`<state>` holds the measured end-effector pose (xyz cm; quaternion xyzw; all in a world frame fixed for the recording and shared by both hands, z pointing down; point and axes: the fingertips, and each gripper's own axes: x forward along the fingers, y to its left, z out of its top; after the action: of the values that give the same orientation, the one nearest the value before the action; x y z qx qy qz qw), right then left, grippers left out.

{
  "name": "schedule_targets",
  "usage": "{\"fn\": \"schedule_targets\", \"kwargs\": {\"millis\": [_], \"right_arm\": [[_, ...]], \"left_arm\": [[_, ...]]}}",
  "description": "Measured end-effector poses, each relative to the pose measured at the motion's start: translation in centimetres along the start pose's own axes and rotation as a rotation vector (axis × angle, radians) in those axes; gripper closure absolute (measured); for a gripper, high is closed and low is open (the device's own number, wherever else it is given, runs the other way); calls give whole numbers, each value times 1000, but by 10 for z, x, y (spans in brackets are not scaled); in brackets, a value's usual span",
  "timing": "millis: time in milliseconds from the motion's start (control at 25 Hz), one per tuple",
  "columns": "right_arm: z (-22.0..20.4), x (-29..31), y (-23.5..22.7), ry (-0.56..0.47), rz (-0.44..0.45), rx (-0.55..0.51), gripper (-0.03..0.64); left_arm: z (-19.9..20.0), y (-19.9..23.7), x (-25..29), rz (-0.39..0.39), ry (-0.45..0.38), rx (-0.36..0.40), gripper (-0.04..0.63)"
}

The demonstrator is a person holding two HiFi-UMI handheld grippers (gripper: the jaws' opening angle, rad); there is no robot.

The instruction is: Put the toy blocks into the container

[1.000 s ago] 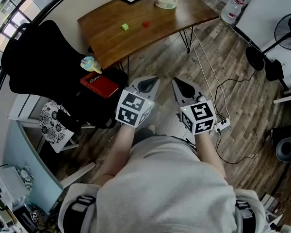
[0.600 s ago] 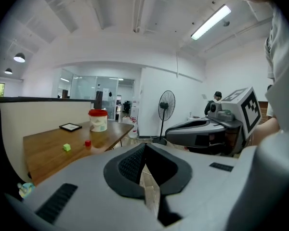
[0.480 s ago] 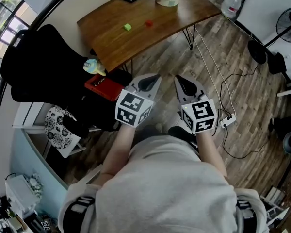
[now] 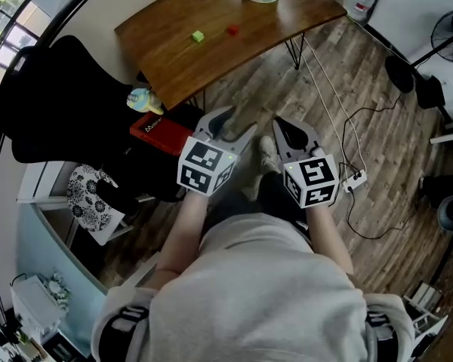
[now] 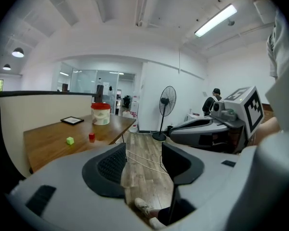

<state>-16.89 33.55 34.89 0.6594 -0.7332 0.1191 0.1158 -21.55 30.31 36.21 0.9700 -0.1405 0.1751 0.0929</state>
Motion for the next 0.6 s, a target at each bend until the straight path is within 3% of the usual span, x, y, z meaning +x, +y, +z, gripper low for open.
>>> {"fn": "schedule_targets", "kwargs": {"millis": [280,600], "right_arm": [[-8,27,-37,45,2,-34,606],[29,82,-105,13,11,-13,606]], "left_arm": [[-3,20,29,5,16,-52,349],[33,69,71,71,9,-64,347]]}}
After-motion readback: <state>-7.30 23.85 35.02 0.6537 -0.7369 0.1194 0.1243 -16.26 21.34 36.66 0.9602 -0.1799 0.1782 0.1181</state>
